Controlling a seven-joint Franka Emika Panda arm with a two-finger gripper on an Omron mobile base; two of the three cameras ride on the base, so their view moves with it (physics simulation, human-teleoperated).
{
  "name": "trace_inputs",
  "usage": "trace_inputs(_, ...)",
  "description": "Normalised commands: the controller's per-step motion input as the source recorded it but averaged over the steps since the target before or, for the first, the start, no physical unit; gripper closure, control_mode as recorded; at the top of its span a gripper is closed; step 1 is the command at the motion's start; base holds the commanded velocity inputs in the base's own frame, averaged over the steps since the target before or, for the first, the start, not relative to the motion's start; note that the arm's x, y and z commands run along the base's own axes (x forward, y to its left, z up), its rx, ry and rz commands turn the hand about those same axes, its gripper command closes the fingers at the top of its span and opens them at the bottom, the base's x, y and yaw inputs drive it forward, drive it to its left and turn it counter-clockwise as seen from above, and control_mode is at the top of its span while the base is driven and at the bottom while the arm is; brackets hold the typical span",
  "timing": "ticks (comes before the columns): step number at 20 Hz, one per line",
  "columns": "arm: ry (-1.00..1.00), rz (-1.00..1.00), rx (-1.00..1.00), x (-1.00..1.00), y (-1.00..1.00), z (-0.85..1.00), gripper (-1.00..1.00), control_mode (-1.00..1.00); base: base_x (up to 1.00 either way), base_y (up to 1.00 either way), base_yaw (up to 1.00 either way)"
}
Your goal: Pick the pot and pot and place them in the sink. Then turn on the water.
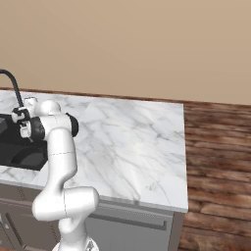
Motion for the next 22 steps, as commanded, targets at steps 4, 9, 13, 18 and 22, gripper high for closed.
trace_inputs(4,0.0,0.0,0.0,-0.01,0.0,0.73,-1.0,-1.0,0.0,0.0,0.0)
trace_inputs(9,0.0,0.0,0.0,-0.01,-0.39,0.69,-1.0,-1.0,0.0,0.0,0.0)
trace_inputs(13,0.0,-0.01,0.0,-0.15,-0.52,0.67,-1.0,-1.0,0.0,0.0,0.0)
trace_inputs(18,0.0,-0.01,0.0,-0.28,-0.76,0.46,-1.0,-1.0,0.0,0.0,0.0)
trace_inputs(22,-0.1,-0.01,0.0,-0.52,-0.73,0.38,-1.0,-1.0,0.0,0.0,0.0)
